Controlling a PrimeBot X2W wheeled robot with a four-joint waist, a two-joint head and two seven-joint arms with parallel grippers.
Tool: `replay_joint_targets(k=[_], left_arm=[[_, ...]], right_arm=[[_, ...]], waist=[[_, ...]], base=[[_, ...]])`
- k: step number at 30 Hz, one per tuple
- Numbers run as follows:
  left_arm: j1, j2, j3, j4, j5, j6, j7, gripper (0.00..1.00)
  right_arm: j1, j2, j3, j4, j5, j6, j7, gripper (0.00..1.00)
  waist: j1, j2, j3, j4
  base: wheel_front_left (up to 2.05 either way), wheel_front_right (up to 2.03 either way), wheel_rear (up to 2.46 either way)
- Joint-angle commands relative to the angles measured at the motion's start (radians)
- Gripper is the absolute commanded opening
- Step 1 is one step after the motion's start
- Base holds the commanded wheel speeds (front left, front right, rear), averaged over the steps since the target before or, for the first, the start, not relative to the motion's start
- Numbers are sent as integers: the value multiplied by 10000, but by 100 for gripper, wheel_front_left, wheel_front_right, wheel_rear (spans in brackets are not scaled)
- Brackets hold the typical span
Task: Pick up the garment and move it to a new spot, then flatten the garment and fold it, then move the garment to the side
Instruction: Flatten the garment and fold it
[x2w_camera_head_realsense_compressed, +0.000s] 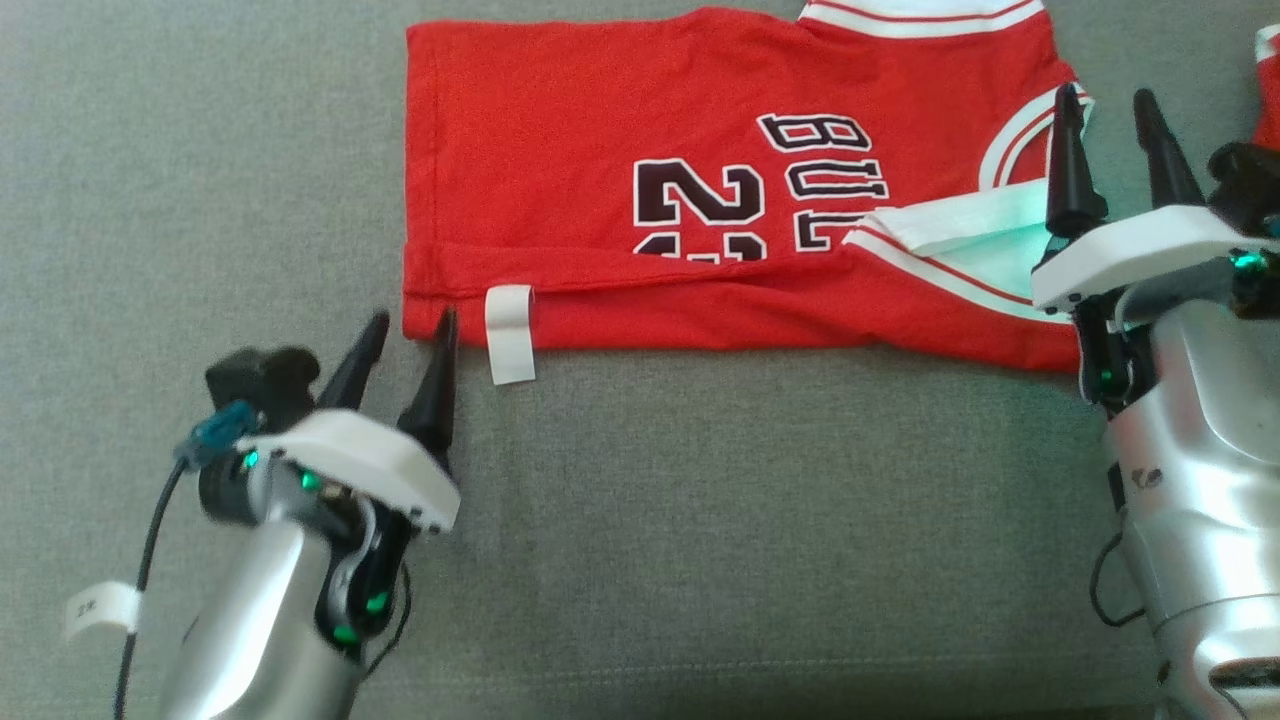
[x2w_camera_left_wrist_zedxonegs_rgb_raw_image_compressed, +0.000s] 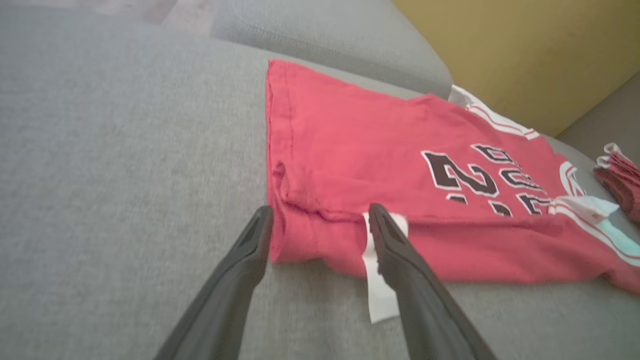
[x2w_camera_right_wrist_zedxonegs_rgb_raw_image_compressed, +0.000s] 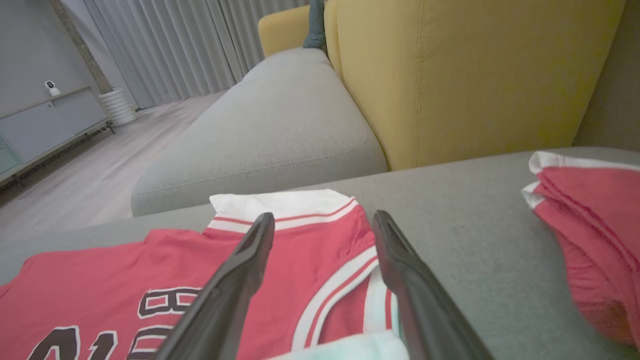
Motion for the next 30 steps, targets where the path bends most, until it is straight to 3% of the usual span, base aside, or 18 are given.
replay_joint_targets(k=[1, 9, 18, 25, 29, 30], left_arm=[[-138, 280, 290, -363, -112, 61, 43, 100], [431, 612, 487, -947, -523, 538, 1225, 100], [190, 834, 1011, -413, -879, 1047, 1769, 100], [177, 954, 1249, -99, -1120, 1098, 1844, 100], [120, 936, 1307, -21, -1300, 1060, 1950, 49], [92, 912, 1321, -20, -1371, 1032, 1964, 18]], right_arm=[[-237, -18, 246, -378, -82, -9, -105, 100], [709, 34, 575, -1934, 5, -9, -130, 100], [2000, 262, 603, -4084, 72, -9, 351, 100], [2805, 414, 221, -5085, 2, -9, 617, 100], [3203, 484, 254, -5348, -74, -9, 1024, 100], [3407, 498, 302, -5382, -89, -9, 1268, 100]], waist=[[0, 0, -64, -20], [0, 0, -380, -298], [0, 0, -179, -1036], [0, 0, -136, -1395], [0, 0, -97, -1496], [0, 0, -88, -1513]], base=[[0, 0, 0], [0, 0, 0], [0, 0, 0], [0, 0, 0], [0, 0, 0], [0, 0, 0]])
